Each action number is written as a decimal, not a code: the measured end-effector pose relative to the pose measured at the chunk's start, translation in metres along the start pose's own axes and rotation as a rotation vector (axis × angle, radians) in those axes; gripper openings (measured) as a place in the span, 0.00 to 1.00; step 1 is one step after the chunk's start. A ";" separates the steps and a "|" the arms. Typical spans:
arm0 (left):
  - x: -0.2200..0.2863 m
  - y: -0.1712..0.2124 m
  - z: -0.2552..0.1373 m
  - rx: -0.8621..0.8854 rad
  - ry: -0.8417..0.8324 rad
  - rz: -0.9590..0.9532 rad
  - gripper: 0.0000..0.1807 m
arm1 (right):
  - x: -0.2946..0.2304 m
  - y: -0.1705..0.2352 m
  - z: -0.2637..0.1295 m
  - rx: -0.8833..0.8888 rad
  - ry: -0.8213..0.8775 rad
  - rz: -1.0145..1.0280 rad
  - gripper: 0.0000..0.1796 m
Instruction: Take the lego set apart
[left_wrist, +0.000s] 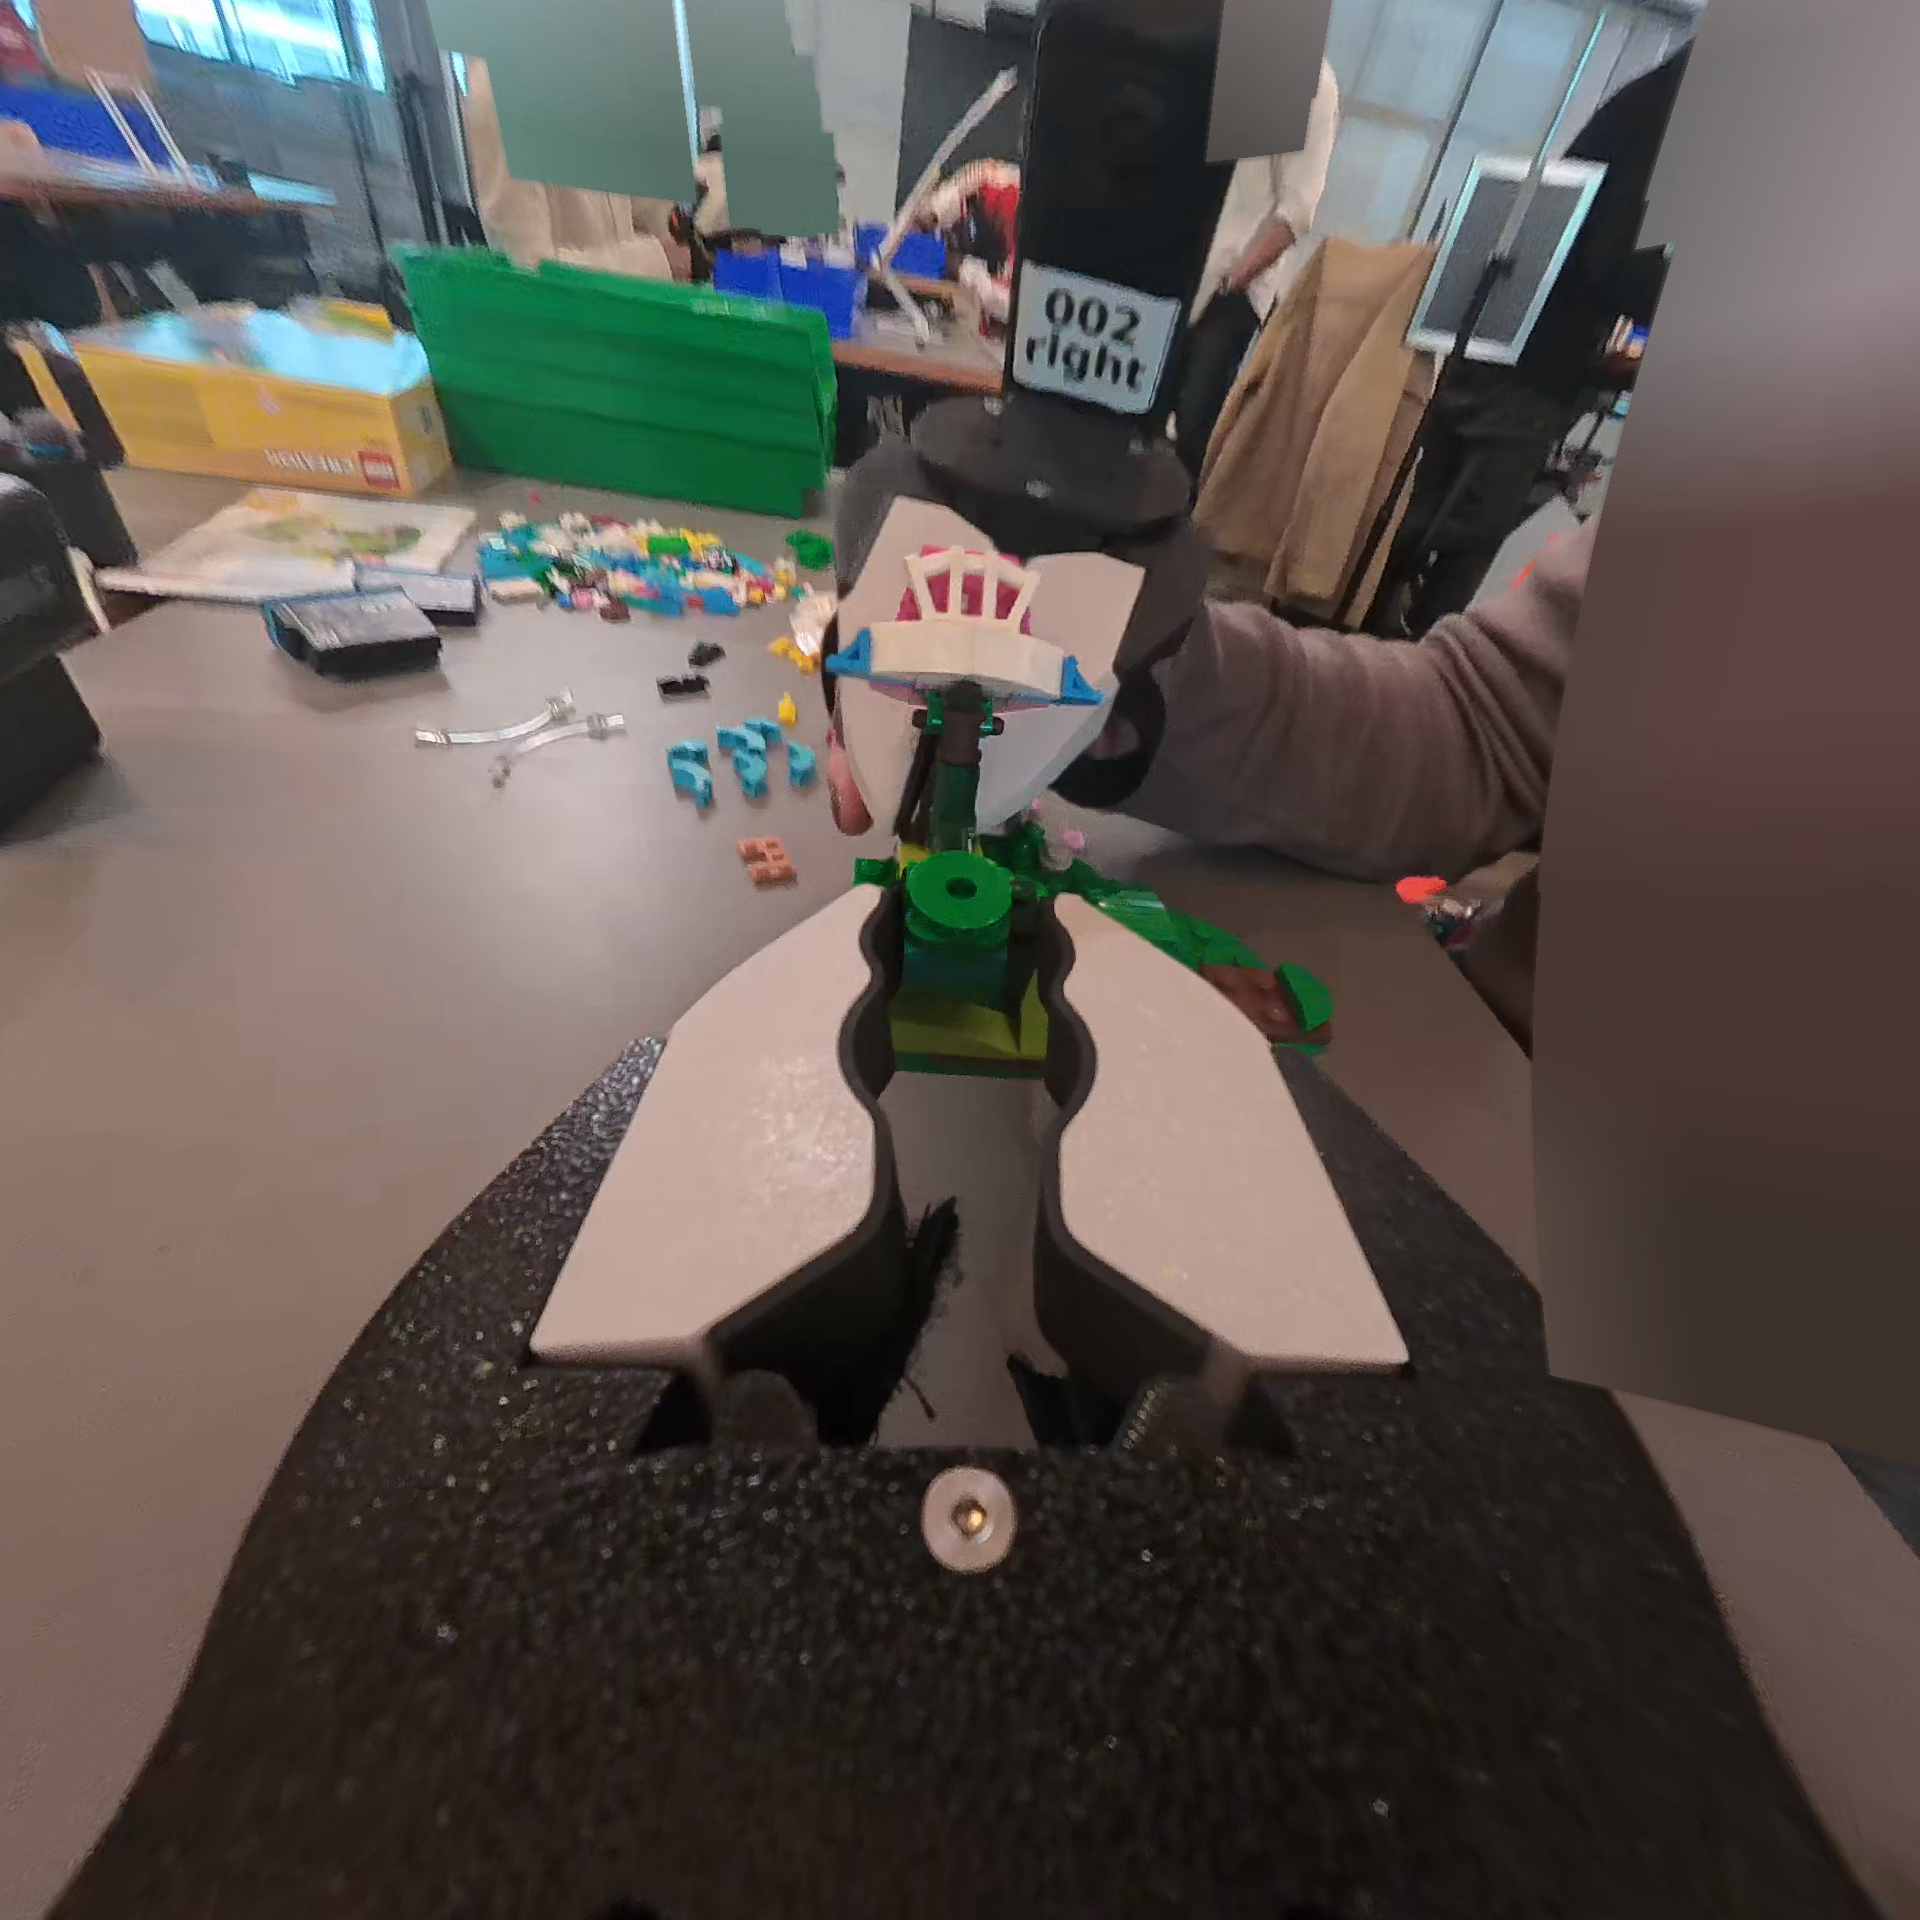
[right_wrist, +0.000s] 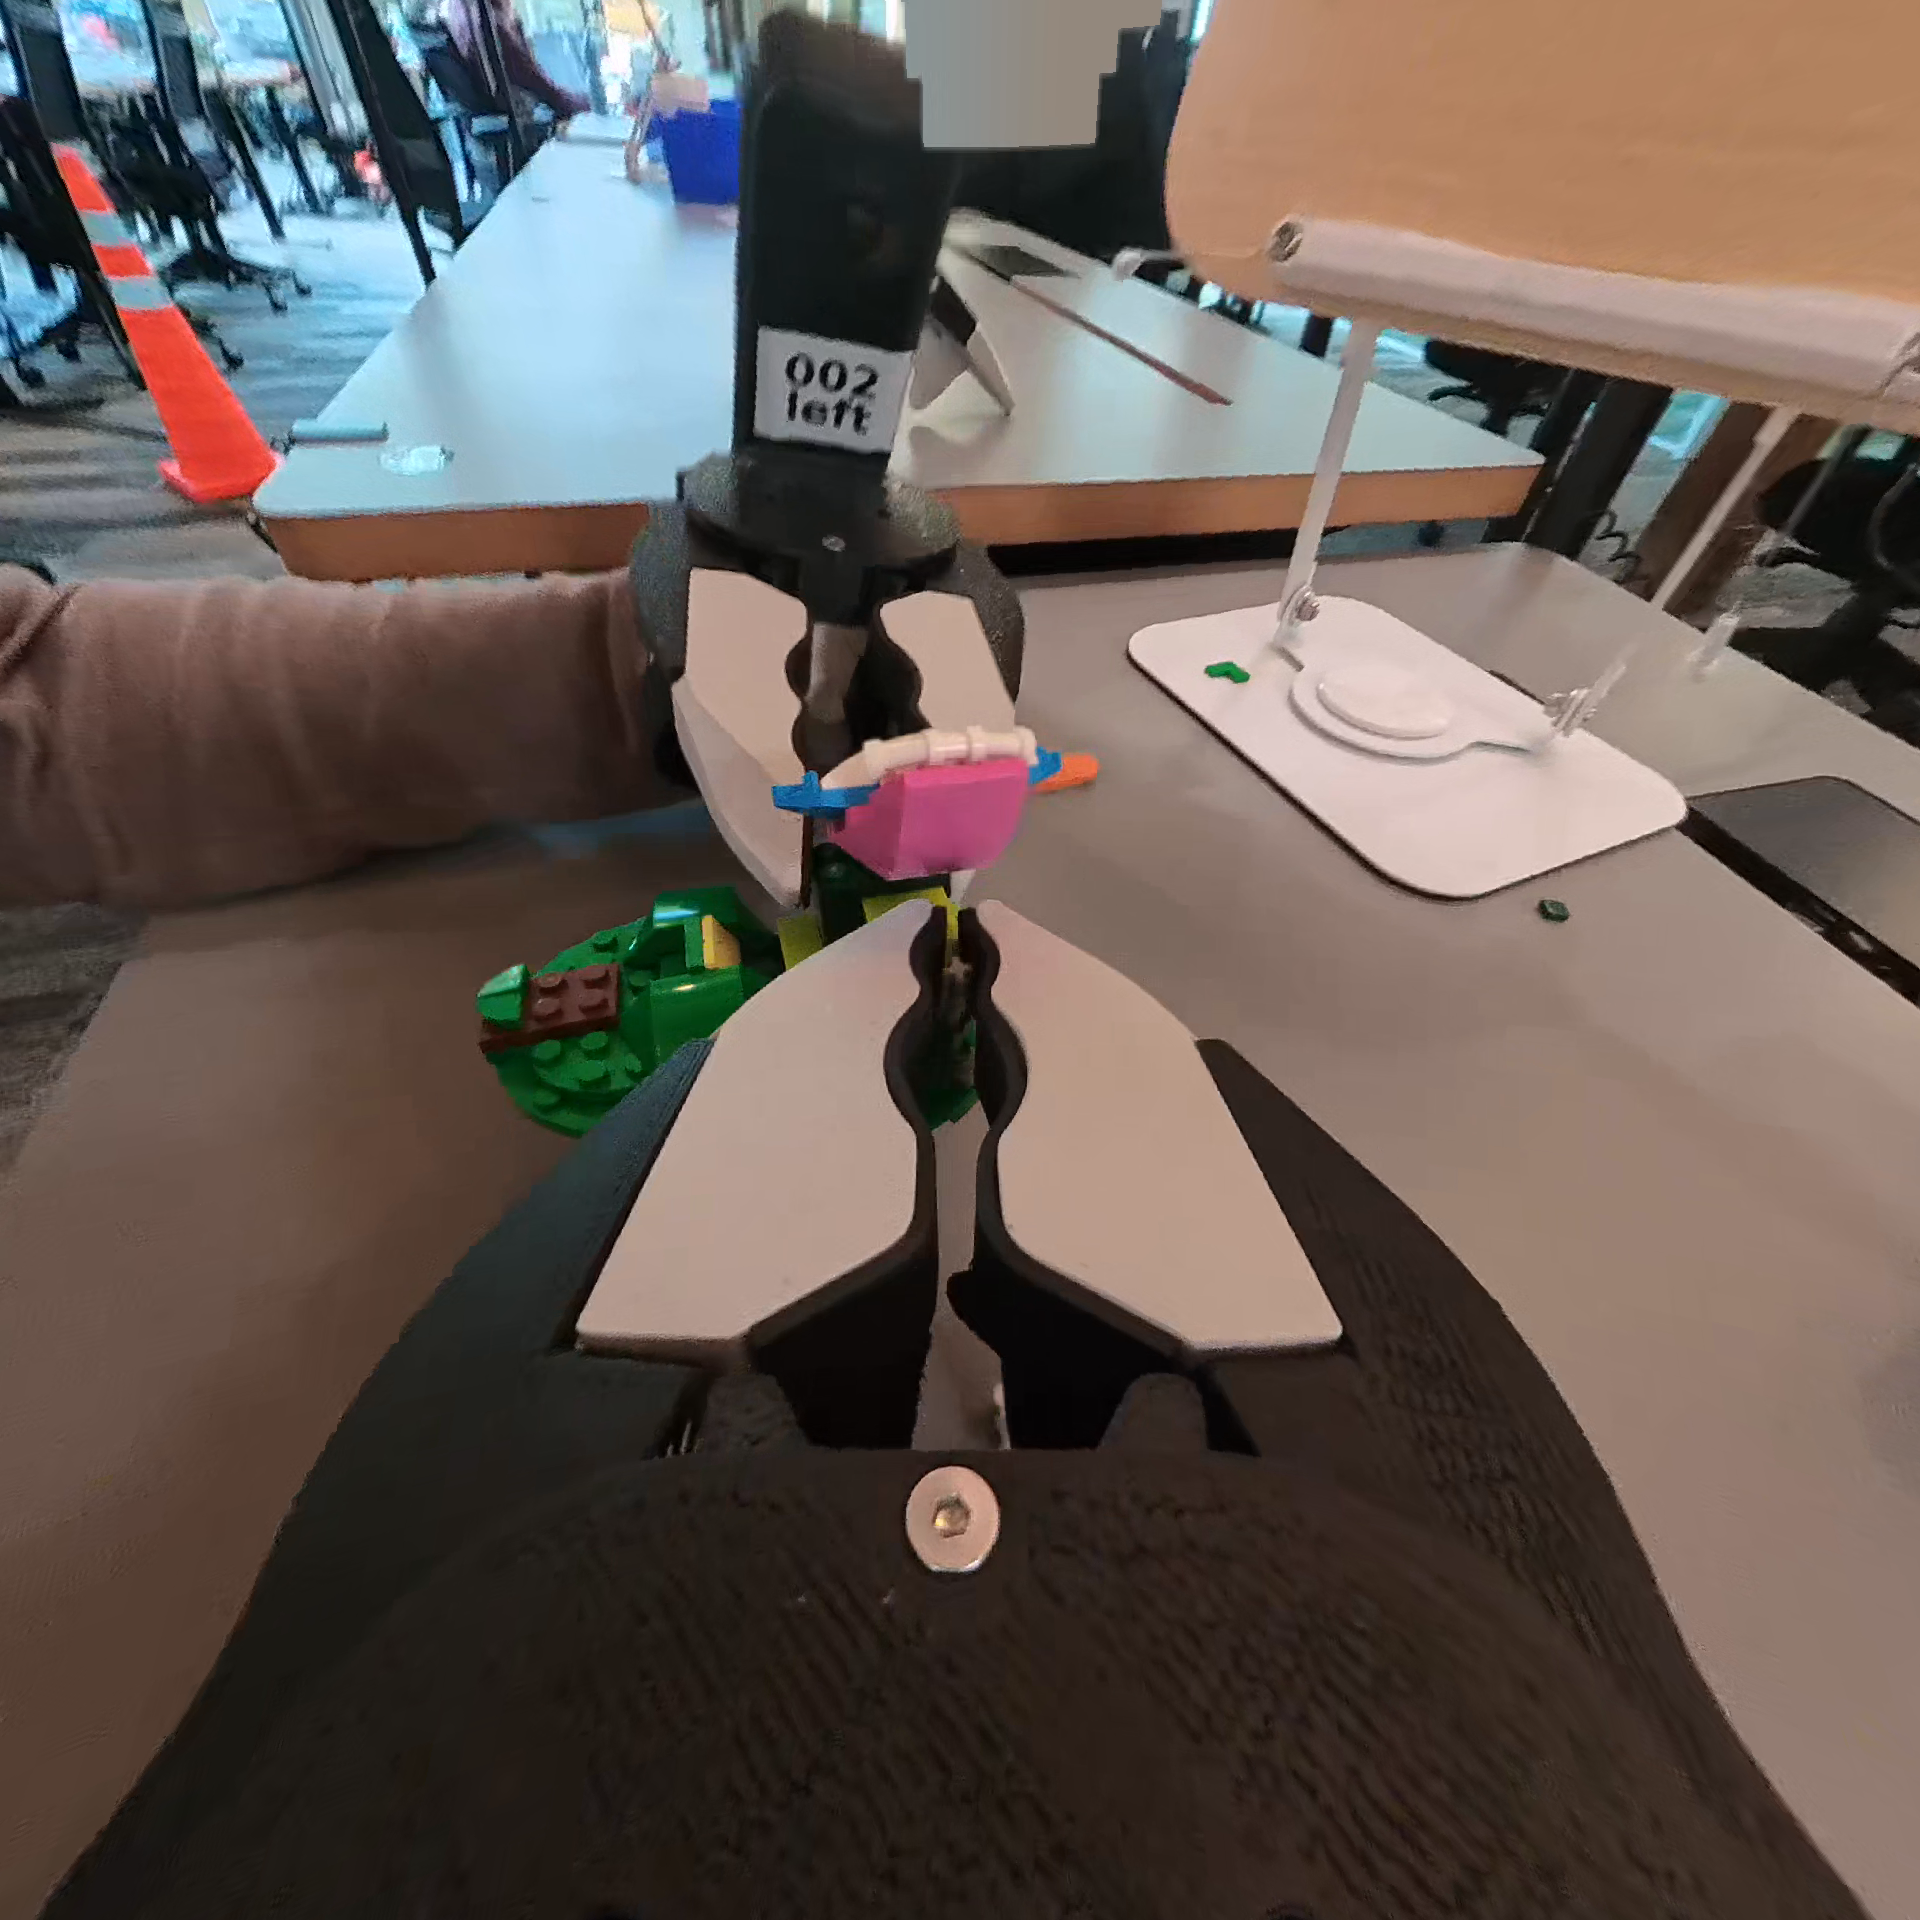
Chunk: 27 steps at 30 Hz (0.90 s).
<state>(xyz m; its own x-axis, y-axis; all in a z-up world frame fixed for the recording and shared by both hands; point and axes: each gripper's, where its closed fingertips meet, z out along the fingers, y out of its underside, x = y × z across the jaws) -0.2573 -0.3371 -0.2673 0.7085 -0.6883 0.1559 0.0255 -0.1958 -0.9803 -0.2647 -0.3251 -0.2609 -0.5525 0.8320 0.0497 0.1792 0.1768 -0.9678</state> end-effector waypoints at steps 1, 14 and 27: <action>-0.001 -0.005 -0.001 0.035 -0.002 0.000 0.13 | 0.002 -0.005 0.000 0.028 0.006 0.029 0.00; -0.002 -0.010 -0.004 0.026 -0.032 -0.026 0.13 | -0.001 -0.020 -0.006 0.130 -0.026 0.089 0.22; -0.011 0.012 0.007 -0.146 -0.144 0.049 0.13 | 0.003 -0.015 0.001 0.083 0.037 0.096 0.22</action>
<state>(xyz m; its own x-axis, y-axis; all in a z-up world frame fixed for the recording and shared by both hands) -0.2597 -0.3268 -0.2811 0.8001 -0.5945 0.0796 -0.1065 -0.2713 -0.9566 -0.2699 -0.3261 -0.2465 -0.5051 0.8623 -0.0369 0.1613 0.0523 -0.9855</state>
